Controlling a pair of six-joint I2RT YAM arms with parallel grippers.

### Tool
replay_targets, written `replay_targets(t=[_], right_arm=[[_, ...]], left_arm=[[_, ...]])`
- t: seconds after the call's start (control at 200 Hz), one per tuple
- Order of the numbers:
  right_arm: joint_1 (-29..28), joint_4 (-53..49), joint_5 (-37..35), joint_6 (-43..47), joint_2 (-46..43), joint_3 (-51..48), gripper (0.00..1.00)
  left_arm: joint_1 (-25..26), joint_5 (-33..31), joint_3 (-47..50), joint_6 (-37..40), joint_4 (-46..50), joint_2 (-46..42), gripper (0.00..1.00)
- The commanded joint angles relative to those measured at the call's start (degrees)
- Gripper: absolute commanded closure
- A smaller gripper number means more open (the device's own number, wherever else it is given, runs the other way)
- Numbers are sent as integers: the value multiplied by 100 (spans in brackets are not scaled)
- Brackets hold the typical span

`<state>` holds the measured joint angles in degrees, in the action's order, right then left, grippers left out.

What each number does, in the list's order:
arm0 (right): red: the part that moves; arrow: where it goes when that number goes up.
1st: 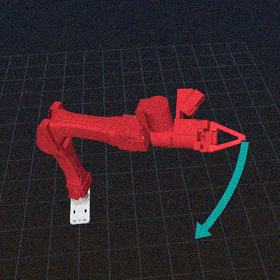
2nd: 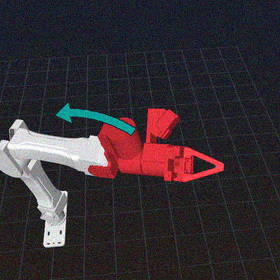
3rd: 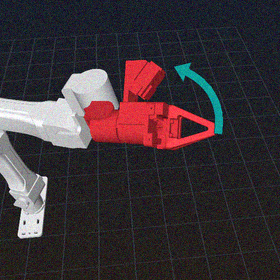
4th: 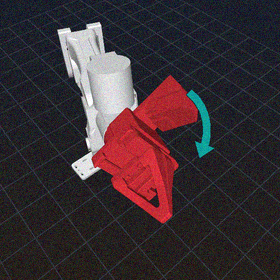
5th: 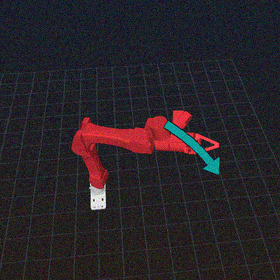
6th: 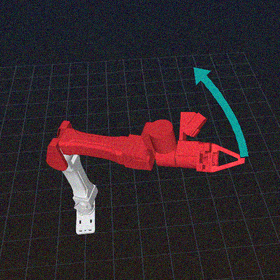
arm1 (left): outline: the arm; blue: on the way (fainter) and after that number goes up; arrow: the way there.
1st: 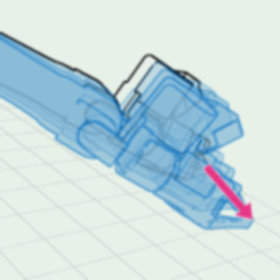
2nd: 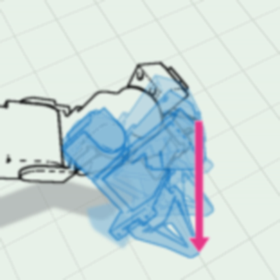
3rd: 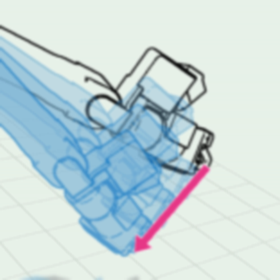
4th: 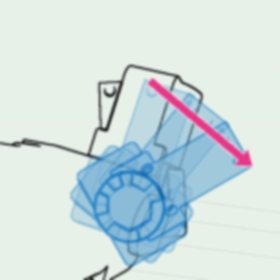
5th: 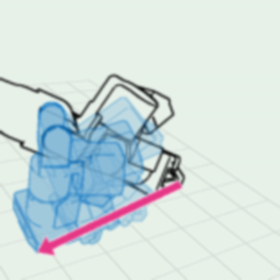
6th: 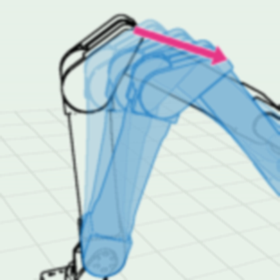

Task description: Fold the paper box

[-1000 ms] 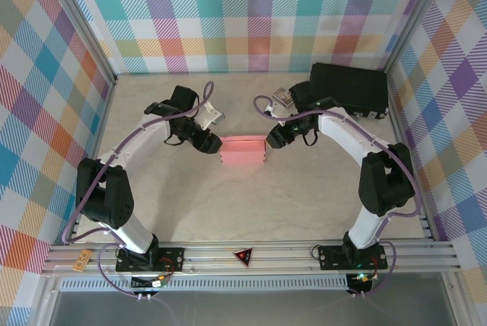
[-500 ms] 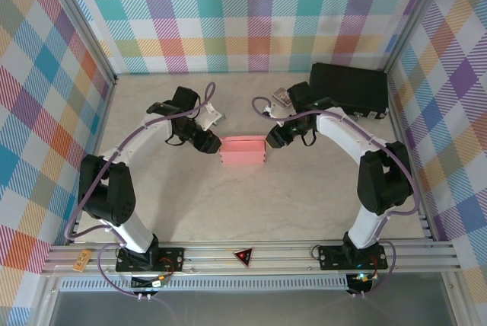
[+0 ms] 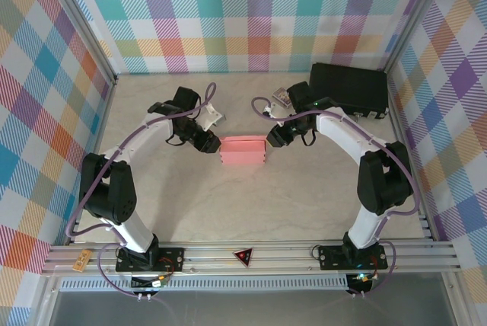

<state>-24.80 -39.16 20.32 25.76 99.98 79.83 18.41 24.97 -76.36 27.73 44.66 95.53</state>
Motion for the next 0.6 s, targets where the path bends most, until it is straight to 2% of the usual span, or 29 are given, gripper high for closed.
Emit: replay_targets(t=[0.0,0.27,0.595], right_arm=[[-51,-153,27,-45,71,171,69],[-69,-180,-53,-131,105,191,70],[-95,-214,-10,-330,135,217,77]], left_arm=[[-40,83,-160,7,101,37,67],[-39,148,-160,-40,87,26,68],[-40,272,-246,-114,130,93,73]])
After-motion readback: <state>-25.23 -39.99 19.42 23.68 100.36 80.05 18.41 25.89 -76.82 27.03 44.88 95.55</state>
